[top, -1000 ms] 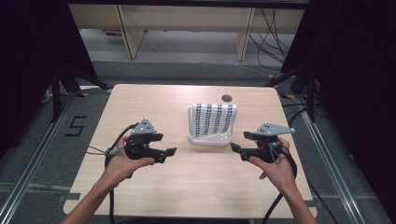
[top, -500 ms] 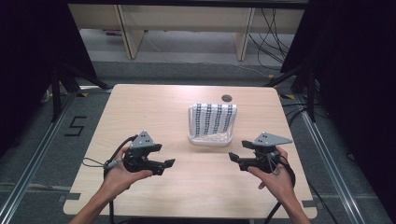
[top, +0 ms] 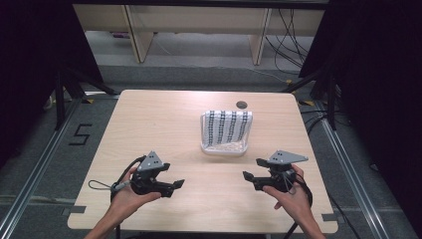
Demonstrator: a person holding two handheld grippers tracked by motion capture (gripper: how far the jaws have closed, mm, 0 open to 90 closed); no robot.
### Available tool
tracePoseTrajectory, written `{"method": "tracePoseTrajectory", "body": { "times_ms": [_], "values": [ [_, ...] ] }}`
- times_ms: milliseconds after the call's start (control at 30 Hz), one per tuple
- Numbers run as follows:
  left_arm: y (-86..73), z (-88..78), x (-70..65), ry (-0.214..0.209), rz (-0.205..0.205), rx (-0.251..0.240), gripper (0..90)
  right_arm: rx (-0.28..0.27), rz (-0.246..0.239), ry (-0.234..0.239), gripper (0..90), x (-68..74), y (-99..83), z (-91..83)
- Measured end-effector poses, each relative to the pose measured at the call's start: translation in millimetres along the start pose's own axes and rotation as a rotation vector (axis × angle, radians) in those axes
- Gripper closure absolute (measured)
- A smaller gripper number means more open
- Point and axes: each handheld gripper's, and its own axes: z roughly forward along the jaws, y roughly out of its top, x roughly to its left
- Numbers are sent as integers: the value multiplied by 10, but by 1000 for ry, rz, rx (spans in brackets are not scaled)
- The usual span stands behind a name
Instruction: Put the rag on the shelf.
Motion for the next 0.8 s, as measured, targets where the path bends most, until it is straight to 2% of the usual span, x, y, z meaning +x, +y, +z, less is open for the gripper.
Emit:
{"method": "tracePoseTrajectory", "body": {
  "times_ms": [33,67,133,167,200,233,267,300,333,367,433,467,567,600,633,700,800],
  "values": [
    [-20,0,2,2,2,2,228,-4,8,-12,305,9,-11,0],
    [-41,2,4,-2,2,-2,226,-3,18,-1,304,23,-23,5],
    [-82,16,-13,6,-20,-17,226,6,32,-2,305,38,-40,4],
    [-100,16,-7,2,-12,-12,225,-1,1,5,305,15,-47,17],
    [-117,9,6,1,3,3,223,-5,13,11,304,23,-60,25],
    [-136,7,8,2,1,7,221,9,28,-2,304,47,-71,11],
    [-154,13,6,3,-7,0,219,5,29,5,302,52,-82,20],
    [-173,22,-5,6,-26,-10,217,7,3,0,302,38,-90,17],
    [-188,11,7,11,-5,5,216,2,16,-1,301,48,-106,23],
    [-202,12,10,14,-4,6,215,4,26,13,302,62,-121,28],
    [-234,11,17,10,-4,12,215,17,42,11,301,81,-147,23],
    [-250,13,17,10,-2,16,215,10,19,-1,302,70,-161,27],
    [-306,32,7,7,-1,19,215,24,30,8,300,87,-202,33],
    [-321,32,3,9,-3,28,215,18,13,16,300,75,-213,44],
    [-340,32,-2,4,-3,32,215,23,26,0,300,87,-224,36],
    [-381,42,-8,7,-2,38,215,33,36,14,299,107,-245,33],
    [-446,62,-12,6,11,59,215,30,18,0,295,108,-290,28]
  ]
}}
